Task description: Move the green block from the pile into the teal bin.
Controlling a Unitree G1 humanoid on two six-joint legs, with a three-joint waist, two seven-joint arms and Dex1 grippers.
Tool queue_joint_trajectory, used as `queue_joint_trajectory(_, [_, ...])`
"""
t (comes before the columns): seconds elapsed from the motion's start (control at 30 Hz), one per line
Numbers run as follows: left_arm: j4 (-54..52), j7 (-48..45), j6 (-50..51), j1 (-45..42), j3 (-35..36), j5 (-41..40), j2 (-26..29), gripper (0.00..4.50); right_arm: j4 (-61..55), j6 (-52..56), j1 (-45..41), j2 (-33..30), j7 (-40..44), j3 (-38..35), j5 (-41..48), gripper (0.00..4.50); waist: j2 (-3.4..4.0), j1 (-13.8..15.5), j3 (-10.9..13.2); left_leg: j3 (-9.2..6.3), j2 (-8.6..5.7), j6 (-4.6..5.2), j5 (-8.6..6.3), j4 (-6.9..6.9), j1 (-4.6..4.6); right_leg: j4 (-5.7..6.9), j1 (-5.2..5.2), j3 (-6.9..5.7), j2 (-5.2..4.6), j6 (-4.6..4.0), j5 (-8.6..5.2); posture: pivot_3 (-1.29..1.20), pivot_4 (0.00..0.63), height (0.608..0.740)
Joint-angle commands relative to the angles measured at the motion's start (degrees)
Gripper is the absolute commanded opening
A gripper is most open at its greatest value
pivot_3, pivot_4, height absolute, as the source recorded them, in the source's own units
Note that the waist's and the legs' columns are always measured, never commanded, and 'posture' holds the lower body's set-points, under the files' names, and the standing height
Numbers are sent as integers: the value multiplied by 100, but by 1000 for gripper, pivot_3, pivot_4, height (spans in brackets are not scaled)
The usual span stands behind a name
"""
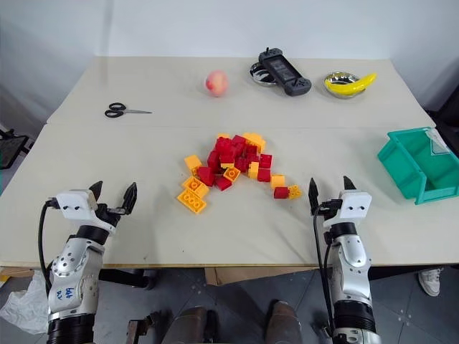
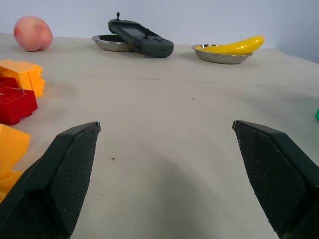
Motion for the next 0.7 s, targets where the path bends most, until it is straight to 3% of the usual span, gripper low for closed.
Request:
queue_joint_trajectory(0.03, [-265, -65, 64, -24, 70, -211, 38, 4500, -247, -72, 66, -73, 136, 4, 139, 4478, 0, 2, 0, 0, 0, 0, 0, 0, 0, 0, 0, 0, 0, 0, 0, 0, 150, 740])
queue_joint_trajectory(0.2, [-350, -854, 280, -146, 62, -761, 382, 4500, -679, 215, 147, -369, 793, 85, 519, 4478, 0, 1, 0, 0, 0, 0, 0, 0, 0, -1, 0, 0, 0, 0, 0, 0, 150, 740])
queue_joint_trajectory(0.37, [2, -2766, 42, -520, -254, -779, 1788, 4500, -1656, 1241, 435, -1503, 2273, 86, 1464, 4478, 2, 21, 1, 0, 2, 1, -1, 0, -1, -1, -1, -1, 1, -3, -1, 0, 150, 740])
queue_joint_trajectory(0.47, [179, -3583, -24, -816, -418, -874, 2322, 4500, -2251, 2034, 700, -2202, 2877, -133, 2163, 4478, 3, 22, 1, 0, 2, 2, -1, 0, 0, -2, 0, -1, 1, -3, -2, 0, 150, 740])
queue_joint_trajectory(0.57, [246, -4303, 299, -1076, -630, -1207, 2542, 3597, -2779, 2708, 974, -2872, 3374, -375, 2664, 4500, 5, 30, 2, 1, 1, 2, -3, -5, 0, -4, 0, -2, 1, -3, -2, 0, 150, 740])
queue_joint_trajectory(0.7, [447, -4865, 467, -1379, -1090, -1248, 2415, 2343, -2980, 2940, 962, -3149, 3570, -329, 2629, 4500, 3, 23, 3, 4, 2, 1, -2, -3, 1, -5, 1, -2, 3, -3, -2, 0, 150, 740])
